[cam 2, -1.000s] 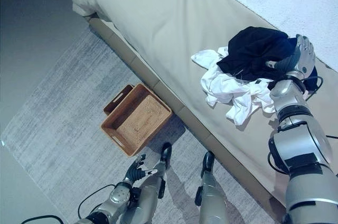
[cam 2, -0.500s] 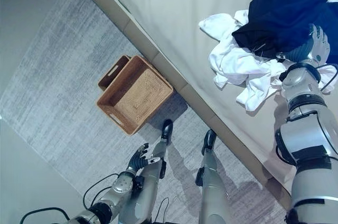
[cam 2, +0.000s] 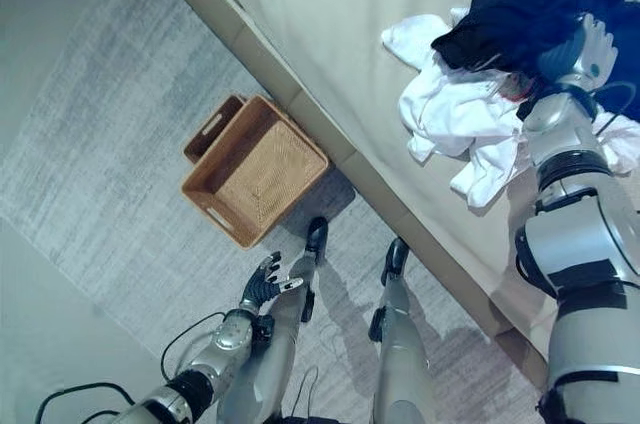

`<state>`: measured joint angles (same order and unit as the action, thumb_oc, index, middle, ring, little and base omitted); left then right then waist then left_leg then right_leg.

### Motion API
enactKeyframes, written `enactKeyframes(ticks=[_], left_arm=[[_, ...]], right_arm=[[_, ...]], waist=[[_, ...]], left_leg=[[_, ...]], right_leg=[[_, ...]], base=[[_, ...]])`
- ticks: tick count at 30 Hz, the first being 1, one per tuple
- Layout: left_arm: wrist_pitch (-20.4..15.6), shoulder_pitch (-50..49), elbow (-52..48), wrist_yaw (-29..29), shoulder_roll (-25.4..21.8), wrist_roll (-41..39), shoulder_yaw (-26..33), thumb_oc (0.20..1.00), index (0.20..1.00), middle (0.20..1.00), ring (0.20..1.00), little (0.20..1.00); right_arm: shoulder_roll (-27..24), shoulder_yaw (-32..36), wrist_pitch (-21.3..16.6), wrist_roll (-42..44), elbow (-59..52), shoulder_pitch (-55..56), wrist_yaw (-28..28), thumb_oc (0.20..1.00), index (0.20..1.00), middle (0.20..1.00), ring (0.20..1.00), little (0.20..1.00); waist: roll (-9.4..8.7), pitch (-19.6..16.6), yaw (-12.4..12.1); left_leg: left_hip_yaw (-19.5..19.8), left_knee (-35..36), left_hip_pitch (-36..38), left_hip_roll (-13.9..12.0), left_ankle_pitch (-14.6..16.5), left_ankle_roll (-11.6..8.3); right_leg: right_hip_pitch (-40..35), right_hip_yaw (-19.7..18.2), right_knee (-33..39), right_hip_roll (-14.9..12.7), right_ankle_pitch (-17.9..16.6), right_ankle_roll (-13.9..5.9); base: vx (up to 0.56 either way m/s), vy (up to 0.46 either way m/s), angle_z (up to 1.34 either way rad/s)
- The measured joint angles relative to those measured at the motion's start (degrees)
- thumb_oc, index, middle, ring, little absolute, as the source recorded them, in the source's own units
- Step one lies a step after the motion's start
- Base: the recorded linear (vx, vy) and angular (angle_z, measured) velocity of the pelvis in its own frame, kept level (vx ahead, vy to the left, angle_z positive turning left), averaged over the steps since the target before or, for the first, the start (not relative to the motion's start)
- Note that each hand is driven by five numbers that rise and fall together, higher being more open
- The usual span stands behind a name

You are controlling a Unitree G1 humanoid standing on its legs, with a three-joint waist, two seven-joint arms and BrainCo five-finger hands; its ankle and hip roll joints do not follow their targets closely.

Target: Pick up clothes into the bucket

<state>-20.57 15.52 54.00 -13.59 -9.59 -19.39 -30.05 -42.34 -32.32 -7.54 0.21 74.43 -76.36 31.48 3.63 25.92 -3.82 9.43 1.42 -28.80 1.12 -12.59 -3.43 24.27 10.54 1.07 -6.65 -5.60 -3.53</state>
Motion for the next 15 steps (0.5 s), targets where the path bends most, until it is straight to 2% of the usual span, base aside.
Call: enactKeyframes(ticks=[4,9,11,12,13,15], left_arm=[[0.03,0.09,1.45,-0.04,-0.54,0.03,0.35,1.000,1.000,1.000,1.000,1.000],[0.68,-1.12,2.43,0.23,-3.10,0.07,3.38,1.000,1.000,1.000,1.000,1.000],[1.03,-2.04,2.20,0.37,-3.53,0.05,5.33,1.000,1.000,1.000,1.000,1.000],[1.04,-3.19,2.12,0.53,-4.26,0.05,5.47,1.000,1.000,1.000,1.000,1.000],[1.09,-4.98,1.70,0.82,-4.58,0.05,5.59,1.000,1.000,1.000,1.000,1.000],[1.42,-6.48,-0.46,1.31,-5.47,0.02,6.16,1.000,1.000,1.000,1.000,1.000]], right_arm=[[0.46,0.22,-0.05,1.07,-1.41,0.38,-0.01,0.200,0.200,0.200,0.200,0.200],[0.71,1.51,-1.09,2.27,-6.51,0.21,-0.59,0.200,0.200,0.200,0.200,0.200],[0.76,4.11,-1.15,2.71,-9.82,1.18,-0.96,0.200,0.200,0.200,0.200,0.200],[1.23,4.68,-1.31,2.76,-10.29,1.94,-0.89,0.200,0.200,0.200,0.200,0.200],[1.39,5.08,-1.32,2.74,-11.87,3.13,-0.87,0.200,0.200,0.200,0.200,0.200],[1.14,6.87,-1.30,2.69,-15.22,5.59,-0.90,0.200,0.200,0.200,0.200,0.200]], waist=[[-0.11,-0.05,-0.06],[-2.69,-0.68,0.33],[-3.53,-0.90,0.63],[-4.53,-2.82,1.46],[-3.98,-5.23,1.71],[-5.10,-5.59,2.99]], left_leg=[[-0.09,0.22,5.25,0.10,0.00,0.00],[-2.90,0.33,11.31,-0.04,0.04,-0.01],[-4.39,1.25,14.67,-0.30,0.07,-0.02],[-4.47,1.42,15.30,-0.30,1.15,-1.08],[-4.67,2.20,16.06,-1.60,4.78,-1.30],[-5.43,2.73,17.29,-1.96,4.71,-0.90]], right_leg=[[-5.02,-0.07,-0.02,-0.24,-0.48,-0.73],[-9.94,-1.99,0.18,-0.20,-0.60,-0.91],[-12.18,-3.53,0.37,0.02,-0.56,-0.96],[-12.94,-3.85,1.16,-0.10,0.88,-2.21],[-13.23,-4.33,2.51,1.30,1.31,-2.75],[-13.98,-5.23,2.76,1.96,0.60,-2.47]], base=[[0.04,0.016,0.01],[0.05,0.020,-0.24],[0.07,0.015,-0.35],[0.08,0.009,-0.36],[0.07,0.000,-0.35],[0.08,-0.005,-0.29]])
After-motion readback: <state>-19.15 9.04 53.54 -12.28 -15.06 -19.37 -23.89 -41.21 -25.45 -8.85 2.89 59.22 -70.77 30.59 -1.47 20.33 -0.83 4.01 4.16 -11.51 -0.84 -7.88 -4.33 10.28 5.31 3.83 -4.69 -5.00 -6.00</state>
